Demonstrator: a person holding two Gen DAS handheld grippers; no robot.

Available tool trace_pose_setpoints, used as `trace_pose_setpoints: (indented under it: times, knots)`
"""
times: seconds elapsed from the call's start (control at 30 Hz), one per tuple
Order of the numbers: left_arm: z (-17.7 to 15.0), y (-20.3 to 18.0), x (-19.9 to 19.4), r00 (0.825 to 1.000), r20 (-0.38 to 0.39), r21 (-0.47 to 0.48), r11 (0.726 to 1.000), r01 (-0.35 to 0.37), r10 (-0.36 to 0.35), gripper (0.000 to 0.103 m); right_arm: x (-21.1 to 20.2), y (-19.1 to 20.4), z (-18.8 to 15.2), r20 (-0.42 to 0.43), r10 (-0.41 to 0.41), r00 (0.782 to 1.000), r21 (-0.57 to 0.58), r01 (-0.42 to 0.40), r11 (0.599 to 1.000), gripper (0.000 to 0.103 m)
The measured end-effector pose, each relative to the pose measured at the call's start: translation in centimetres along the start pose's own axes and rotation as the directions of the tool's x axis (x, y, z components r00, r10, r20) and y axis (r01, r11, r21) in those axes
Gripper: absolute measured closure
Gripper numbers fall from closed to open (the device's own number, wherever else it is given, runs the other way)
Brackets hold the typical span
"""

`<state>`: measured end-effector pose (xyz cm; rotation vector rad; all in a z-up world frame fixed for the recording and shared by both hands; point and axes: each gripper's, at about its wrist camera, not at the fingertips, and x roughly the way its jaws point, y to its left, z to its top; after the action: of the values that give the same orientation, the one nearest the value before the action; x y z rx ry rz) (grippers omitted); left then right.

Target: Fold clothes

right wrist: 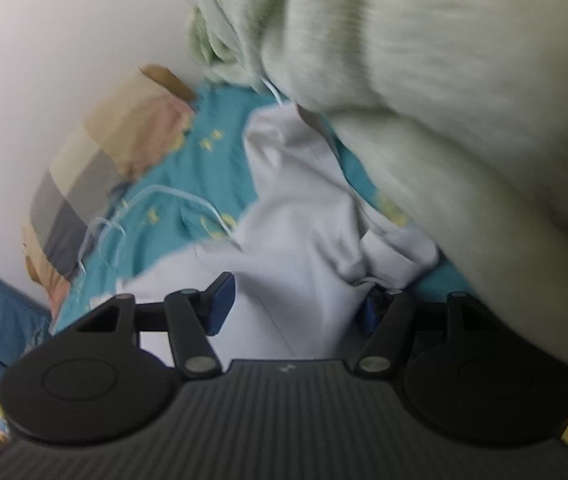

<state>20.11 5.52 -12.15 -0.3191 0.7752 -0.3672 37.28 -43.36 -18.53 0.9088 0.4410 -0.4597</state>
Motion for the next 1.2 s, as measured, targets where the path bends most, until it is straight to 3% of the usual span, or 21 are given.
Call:
trace_pose_setpoints:
  times: [0.1, 0.13, 0.17, 0.2, 0.33, 0.5, 0.63, 0.73, 0.83, 1.03, 1.1, 1.17, 1.2]
  knots:
    - [0.1, 0.2, 0.3, 1.000, 0.005, -0.012, 1.000, 0.003, -0.003, 0.005, 1.0, 0.8, -0.3, 0.051, 0.026, 0.998, -0.064, -0.023, 0.998, 0.040]
    - [0.1, 0.3, 0.3, 1.000, 0.007, -0.020, 1.000, 0.003, -0.003, 0.005, 1.1, 1.4, -0.5, 0.058, 0.018, 0.998, -0.116, -0.011, 0.993, 0.052]
    - [0.2, 0.3, 0.3, 1.000, 0.011, -0.024, 1.000, 0.003, -0.003, 0.005, 1.2, 1.9, -0.7, 0.064, 0.008, 0.998, -0.167, 0.003, 0.986, 0.077]
    - [0.3, 0.3, 0.3, 1.000, 0.016, -0.024, 1.000, 0.002, -0.002, 0.005, 1.1, 2.6, -0.9, 0.070, -0.009, 0.998, -0.214, 0.024, 0.977, 0.088]
    - [0.7, 0.1, 0.0, 0.999, 0.037, -0.018, 1.000, -0.014, 0.015, 0.005, -0.8, 6.8, -1.3, 0.128, 0.007, 0.992, -0.378, 0.042, 0.925, 0.091]
    - [1.2, -0.3, -0.6, 0.996, 0.052, 0.028, 0.997, -0.072, 0.070, 0.005, -5.1, 14.2, -4.5, 0.169, 0.111, 0.979, -0.610, 0.015, 0.792, 0.091]
    - [1.4, 0.0, -1.1, 0.993, 0.054, 0.032, 0.994, -0.108, 0.106, 0.005, -7.2, 19.7, -9.5, 0.110, 0.212, 0.971, -0.761, -0.055, 0.646, 0.091]
    - [1.5, 0.4, -1.4, 0.991, 0.054, 0.019, 0.993, -0.121, 0.119, 0.005, -7.6, 22.0, -14.6, 0.018, 0.226, 0.974, -0.849, -0.104, 0.517, 0.091]
    - [1.7, 0.8, -1.6, 0.990, 0.055, 0.008, 0.992, -0.127, 0.127, 0.005, -6.6, 22.8, -18.4, -0.080, 0.171, 0.982, -0.875, -0.151, 0.460, 0.089]
    - [2.0, 1.4, -1.9, 0.991, 0.058, -0.019, 0.992, -0.121, 0.122, 0.005, -5.6, 22.3, -18.7, -0.219, 0.140, 0.966, -0.816, -0.260, 0.516, 0.084]
    - [2.1, 1.4, -1.9, 0.991, 0.059, -0.022, 0.992, -0.122, 0.124, 0.005, -5.3, 22.2, -18.8, -0.265, 0.131, 0.955, -0.792, -0.293, 0.535, 0.070]
    - [2.1, 1.3, -1.8, 0.990, 0.057, -0.020, 0.992, -0.125, 0.126, 0.005, -5.8, 21.9, -18.3, -0.314, 0.147, 0.938, -0.757, -0.341, 0.558, 0.038]
    - [2.2, 1.2, -1.7, 0.990, 0.056, -0.016, 0.992, -0.127, 0.128, 0.005, -6.9, 21.7, -17.9, -0.321, 0.158, 0.934, -0.748, -0.352, 0.562, 0.033]
